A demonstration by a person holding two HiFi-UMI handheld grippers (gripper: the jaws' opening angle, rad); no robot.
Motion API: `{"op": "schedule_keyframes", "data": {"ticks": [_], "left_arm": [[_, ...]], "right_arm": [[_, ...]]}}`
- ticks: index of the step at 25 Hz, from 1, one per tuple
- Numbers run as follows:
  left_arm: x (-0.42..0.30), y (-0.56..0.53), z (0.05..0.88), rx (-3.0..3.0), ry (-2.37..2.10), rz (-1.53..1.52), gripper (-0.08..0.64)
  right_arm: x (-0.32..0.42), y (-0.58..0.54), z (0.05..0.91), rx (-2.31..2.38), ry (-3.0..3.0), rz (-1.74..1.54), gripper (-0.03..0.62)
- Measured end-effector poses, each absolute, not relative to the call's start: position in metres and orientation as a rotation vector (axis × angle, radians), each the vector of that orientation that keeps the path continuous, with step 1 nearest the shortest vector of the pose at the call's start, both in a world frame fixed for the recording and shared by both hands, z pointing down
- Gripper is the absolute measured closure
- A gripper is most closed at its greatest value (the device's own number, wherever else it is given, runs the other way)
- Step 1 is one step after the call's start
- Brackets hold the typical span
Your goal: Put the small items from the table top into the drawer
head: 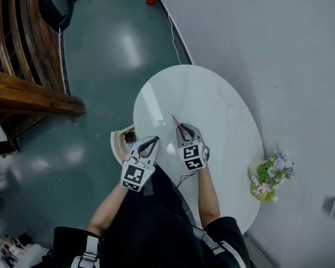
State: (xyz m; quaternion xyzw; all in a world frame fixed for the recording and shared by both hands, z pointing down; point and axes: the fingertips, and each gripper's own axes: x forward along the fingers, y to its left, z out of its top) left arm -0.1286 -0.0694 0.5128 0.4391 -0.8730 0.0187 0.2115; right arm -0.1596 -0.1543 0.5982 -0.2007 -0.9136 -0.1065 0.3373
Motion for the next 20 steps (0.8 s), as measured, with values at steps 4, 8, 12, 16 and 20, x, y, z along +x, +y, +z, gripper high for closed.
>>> {"op": "schedule_keyframes", "data": {"ticks": [4,8,12,16,20], "left_arm": [[-0.118,-0.053,0.490,1.224,-2.463,0.046,0.540],[-0.106,-0.031,0.472,1.215,-2.501,0.053,0.540],[-0.097,-0.007,0.456,1.200,-2.540,0.058,0.540],[-0.086,0.023,0.445,1.175,-2.575,0.060,0.540],[-0.076,0.054,0.438,1.147,-2.600,0.060,0.540]], "right_arm": [[-0.150,-0.133,0.568,-0.527,-2.441,-0.251,0.528],[-0.138,-0.110,0.540,-0.528,-2.494,-0.260,0.528],[-0.127,-0.089,0.514,-0.535,-2.537,-0.265,0.528],[-0.115,-0.066,0.496,-0.534,-2.575,-0.247,0.528],[-0.103,-0.043,0.485,-0.524,-2.598,-0.233,0.528]]}}
